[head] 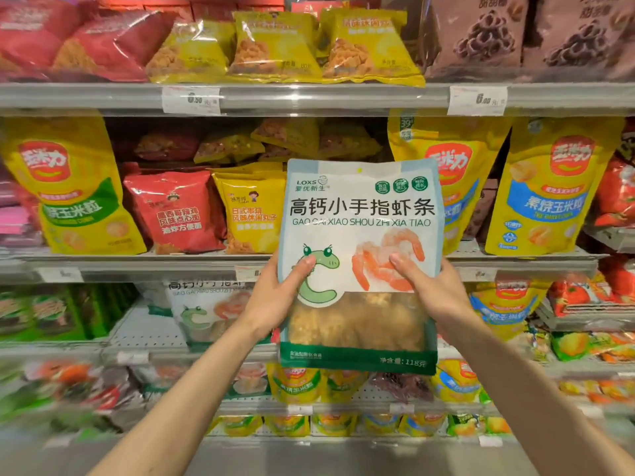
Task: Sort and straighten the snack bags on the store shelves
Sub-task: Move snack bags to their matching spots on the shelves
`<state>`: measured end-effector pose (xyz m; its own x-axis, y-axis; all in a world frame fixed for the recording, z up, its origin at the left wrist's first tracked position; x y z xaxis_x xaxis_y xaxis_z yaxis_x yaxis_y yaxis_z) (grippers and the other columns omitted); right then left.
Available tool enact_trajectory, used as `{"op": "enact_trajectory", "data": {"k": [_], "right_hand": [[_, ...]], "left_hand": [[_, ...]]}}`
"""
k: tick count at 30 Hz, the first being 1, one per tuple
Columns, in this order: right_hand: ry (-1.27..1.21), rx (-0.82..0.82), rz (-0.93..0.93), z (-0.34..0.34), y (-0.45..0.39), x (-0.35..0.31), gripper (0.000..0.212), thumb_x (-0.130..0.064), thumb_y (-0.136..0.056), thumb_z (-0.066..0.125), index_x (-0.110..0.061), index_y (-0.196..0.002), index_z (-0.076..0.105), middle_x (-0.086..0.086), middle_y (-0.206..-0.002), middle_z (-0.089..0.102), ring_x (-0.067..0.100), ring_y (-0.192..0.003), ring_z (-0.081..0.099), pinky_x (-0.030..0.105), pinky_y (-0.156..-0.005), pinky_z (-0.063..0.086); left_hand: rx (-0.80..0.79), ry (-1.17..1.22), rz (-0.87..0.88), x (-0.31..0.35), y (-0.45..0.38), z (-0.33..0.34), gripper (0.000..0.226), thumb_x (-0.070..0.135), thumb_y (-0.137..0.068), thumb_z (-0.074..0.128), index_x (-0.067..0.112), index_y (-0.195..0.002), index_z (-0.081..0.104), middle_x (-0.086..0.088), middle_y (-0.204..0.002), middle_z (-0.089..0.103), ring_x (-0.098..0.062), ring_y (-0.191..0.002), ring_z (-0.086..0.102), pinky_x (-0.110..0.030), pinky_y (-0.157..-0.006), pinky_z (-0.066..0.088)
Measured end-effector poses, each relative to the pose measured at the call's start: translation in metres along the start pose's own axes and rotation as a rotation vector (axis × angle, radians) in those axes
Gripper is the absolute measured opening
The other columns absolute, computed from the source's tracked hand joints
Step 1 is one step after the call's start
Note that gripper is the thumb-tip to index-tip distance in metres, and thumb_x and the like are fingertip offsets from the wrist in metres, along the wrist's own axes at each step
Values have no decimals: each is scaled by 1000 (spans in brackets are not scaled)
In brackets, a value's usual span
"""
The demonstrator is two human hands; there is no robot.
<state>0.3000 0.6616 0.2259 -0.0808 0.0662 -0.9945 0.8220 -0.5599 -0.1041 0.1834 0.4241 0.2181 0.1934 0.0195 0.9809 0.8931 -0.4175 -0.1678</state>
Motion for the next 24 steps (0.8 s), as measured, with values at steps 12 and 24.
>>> {"op": "enact_trajectory", "data": {"k": [12, 24], "right_hand": [[44, -159, 1, 134, 49, 17, 18, -17, -91, 75, -15, -105, 64, -12, -83, 73, -3, -70, 73, 7, -58, 49], [35, -222, 102, 383, 151, 32, 33, -26, -86, 80, -21, -115, 66, -8, -99, 75, -2, -75, 74, 11, -59, 52]], "left_hand": [[195, -26, -88, -38, 73, -132, 46, 39, -95, 68, 23, -137, 57, 7, -123, 74, -10, -109, 72, -35, -95, 59], [265, 5, -183, -78, 152, -390, 34, 43, -90, 71, 32, -121, 62, 13, -110, 75, 3, -95, 72, -27, -85, 56]]}}
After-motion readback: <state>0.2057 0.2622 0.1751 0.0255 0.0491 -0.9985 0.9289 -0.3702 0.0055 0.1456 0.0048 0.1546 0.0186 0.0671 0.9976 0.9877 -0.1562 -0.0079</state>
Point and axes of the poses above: each hand's wrist, its own y-axis away from the middle knuckle, its own z-axis out of the palm, x = y × z, the point moved 6 cm from there along -y, towards the middle knuckle
